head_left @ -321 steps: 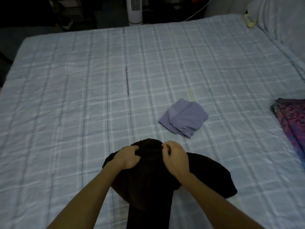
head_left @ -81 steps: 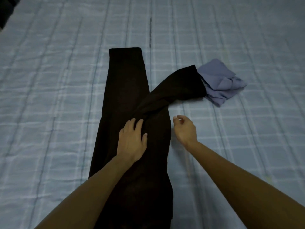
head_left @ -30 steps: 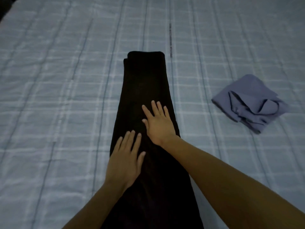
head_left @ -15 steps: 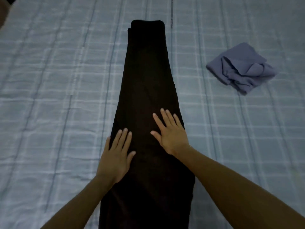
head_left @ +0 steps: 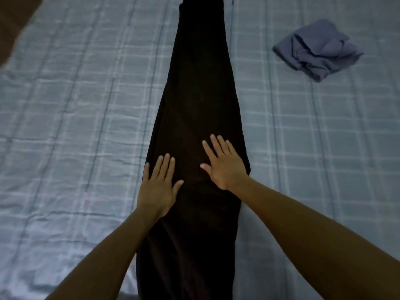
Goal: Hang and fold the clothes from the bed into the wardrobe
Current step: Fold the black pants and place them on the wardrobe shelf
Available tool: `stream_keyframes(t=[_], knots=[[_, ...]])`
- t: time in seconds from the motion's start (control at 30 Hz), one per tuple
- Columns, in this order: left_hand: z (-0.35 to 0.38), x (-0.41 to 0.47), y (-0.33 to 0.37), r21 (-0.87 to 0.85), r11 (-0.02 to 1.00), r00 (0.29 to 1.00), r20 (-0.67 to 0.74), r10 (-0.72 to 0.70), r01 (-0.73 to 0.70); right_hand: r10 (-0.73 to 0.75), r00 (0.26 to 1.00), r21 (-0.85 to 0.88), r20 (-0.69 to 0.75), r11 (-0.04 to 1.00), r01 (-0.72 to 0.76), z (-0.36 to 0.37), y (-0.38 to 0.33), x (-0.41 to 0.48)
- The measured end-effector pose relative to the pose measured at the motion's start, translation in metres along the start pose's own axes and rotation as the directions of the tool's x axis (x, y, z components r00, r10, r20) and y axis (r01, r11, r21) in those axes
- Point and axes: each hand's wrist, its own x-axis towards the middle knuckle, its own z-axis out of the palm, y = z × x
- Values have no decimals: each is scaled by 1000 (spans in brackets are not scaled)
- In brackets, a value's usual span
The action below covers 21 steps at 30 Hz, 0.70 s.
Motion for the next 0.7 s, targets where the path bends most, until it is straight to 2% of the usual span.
stream_keyframes(t=[0.1, 0.2, 0.3, 0.4, 0.5, 0.57, 0.63, 0.7], knots=[[-13, -20, 19, -69, 998, 1000, -1, -12, 12, 18, 994, 35, -106, 999, -14, -9, -19, -16], [-14, -64, 27, -193, 972, 990, -77, 122, -135, -49, 973, 111, -224, 991, 76, -3, -38, -64], [-13, -100, 20, -335, 910, 966, -159, 202, -245, -81, 973, 240, -218, 962, 134, 16, -56, -111], [-6, -148, 10, -296, 892, 933, -223, 283, -341, -46, 960, 302, -278, 944, 133, 44, -80, -166], [11, -206, 3, -203, 880, 903, -119, 413, -429, -13, 938, 344, -348, 928, 141, 60, -102, -225], [22, -240, -1, -147, 889, 900, -27, 434, -433, -56, 927, 313, -370, 932, 181, 65, -112, -261], [29, -260, -5, -149, 905, 911, 47, 410, -400, -141, 950, 253, -279, 943, 214, 68, -122, -293], [28, -262, -8, -84, 901, 897, 92, 433, -427, -185, 973, 181, -141, 961, 209, 70, -130, -313]])
